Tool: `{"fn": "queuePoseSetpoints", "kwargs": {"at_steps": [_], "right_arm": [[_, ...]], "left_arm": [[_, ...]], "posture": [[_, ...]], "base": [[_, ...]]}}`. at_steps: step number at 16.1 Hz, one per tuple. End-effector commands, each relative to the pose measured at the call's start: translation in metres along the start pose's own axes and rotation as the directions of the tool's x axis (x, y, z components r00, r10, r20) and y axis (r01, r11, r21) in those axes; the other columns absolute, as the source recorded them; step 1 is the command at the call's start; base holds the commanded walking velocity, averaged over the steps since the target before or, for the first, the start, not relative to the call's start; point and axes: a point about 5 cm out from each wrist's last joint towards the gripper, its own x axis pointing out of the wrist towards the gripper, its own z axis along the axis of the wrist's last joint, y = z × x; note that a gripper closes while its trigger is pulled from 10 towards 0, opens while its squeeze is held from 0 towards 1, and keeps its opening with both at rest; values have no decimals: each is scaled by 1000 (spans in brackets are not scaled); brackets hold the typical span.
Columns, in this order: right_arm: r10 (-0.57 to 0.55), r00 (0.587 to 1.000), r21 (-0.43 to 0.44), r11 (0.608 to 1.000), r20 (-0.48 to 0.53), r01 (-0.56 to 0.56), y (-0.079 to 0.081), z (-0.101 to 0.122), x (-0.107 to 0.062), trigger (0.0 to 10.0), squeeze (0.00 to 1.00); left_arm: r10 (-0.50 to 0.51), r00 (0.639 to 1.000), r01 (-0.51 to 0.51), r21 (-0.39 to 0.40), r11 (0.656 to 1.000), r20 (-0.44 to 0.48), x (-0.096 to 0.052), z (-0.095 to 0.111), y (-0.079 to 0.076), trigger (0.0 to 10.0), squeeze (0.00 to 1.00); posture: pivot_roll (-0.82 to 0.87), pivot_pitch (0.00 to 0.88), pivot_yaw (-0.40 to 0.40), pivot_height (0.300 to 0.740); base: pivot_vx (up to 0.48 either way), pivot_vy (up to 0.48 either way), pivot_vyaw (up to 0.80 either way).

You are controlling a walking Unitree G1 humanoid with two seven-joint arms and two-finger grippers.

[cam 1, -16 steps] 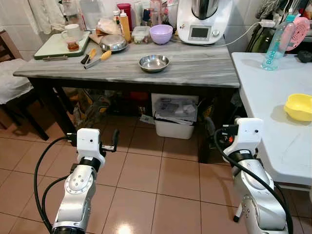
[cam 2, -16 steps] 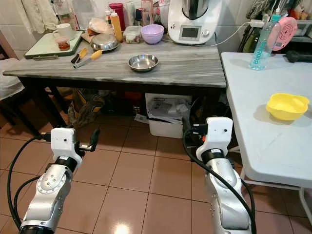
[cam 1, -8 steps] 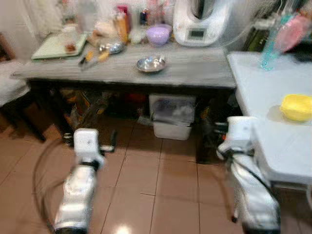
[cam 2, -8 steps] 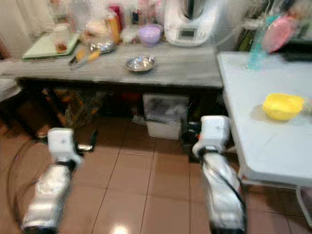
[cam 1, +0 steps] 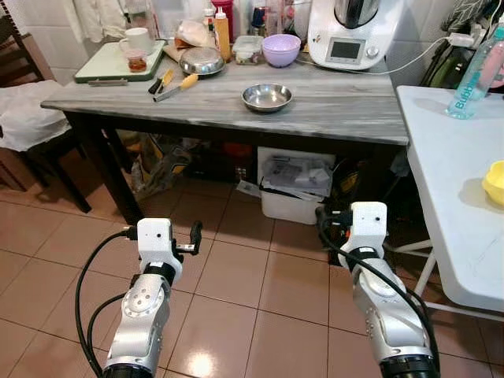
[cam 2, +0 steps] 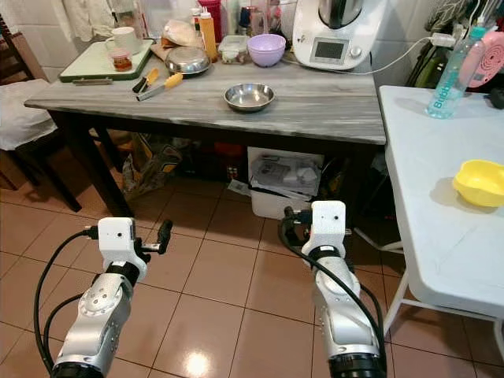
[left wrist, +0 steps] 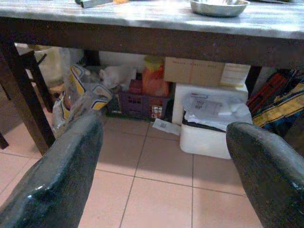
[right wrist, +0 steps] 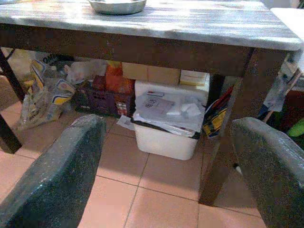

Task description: Setting the table

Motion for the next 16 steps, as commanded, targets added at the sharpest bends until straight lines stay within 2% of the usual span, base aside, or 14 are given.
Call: {"fn": "queuePoseSetpoints", "kwargs": {"at_steps": [1, 3, 4, 6, 7, 8, 10, 13, 15, 16], "right_arm": [[11, 1000, -22, 1000, -24, -11, -4, 1, 2, 10000, 0], [48, 998, -54, 997, -39, -50, -7, 3, 4, 10000, 0], [62, 998, -127, 990, -22, -64, -12, 9, 6, 10000, 0], [97, 995, -92, 991, -1, -97, -18, 16, 8, 10000, 0], [76, 997, -67, 995, 6, -76, -23, 17, 10, 10000, 0], [52, 999, -18, 998, -8, -52, -23, 14, 10, 10000, 0], [36, 999, -2, 999, -17, -36, -14, 10, 7, 10000, 0], [-26, 999, -101, 995, -32, 22, -7, 3, 0, 10000, 0], [5, 999, -35, 999, 44, -4, -9, 8, -11, 10000, 0], [-11, 999, -34, 999, 42, 13, -11, 8, -12, 10000, 0]], "left_arm": [[-8, 1000, 8, -4, 1000, 9, 2, 1, -1, 10000, 0], [-14, 1000, 14, -7, 1000, 10, 2, 1, -4, 10000, 0], [-18, 1000, 18, 2, 1000, 10, 2, 0, -5, 10000, 0], [-20, 1000, 20, 13, 1000, 8, 2, 0, -4, 10000, 0], [-14, 1000, 14, 12, 1000, 9, 2, 0, -3, 10000, 0], [-11, 1000, 11, 10, 1000, 13, 2, 1, -3, 10000, 0], [-18, 1000, 18, 9, 1000, 17, 2, 1, -5, 10000, 0], [-42, 999, 41, 24, 999, 13, 1, 1, -5, 10000, 0], [-67, 998, 66, 33, 997, 19, 1, 2, -7, 10000, 0], [-69, 997, 69, 35, 997, 19, 1, 2, -7, 10000, 0]], "posture": [[-29, 25, 33, 740], [-40, 30, 31, 740], [-41, 31, 29, 740], [-37, 32, 26, 740], [-37, 32, 26, 740], [-31, 33, 31, 740], [-30, 34, 37, 740], [-31, 34, 41, 740], [-35, 34, 41, 740], [-35, 34, 41, 740]], "base": [[0, 0, 0], [0, 0, 0], [0, 0, 0], [0, 0, 0], [0, 0, 0], [0, 0, 0], [0, 0, 0], [0, 0, 0], [0, 0, 0], [0, 0, 0]]}}
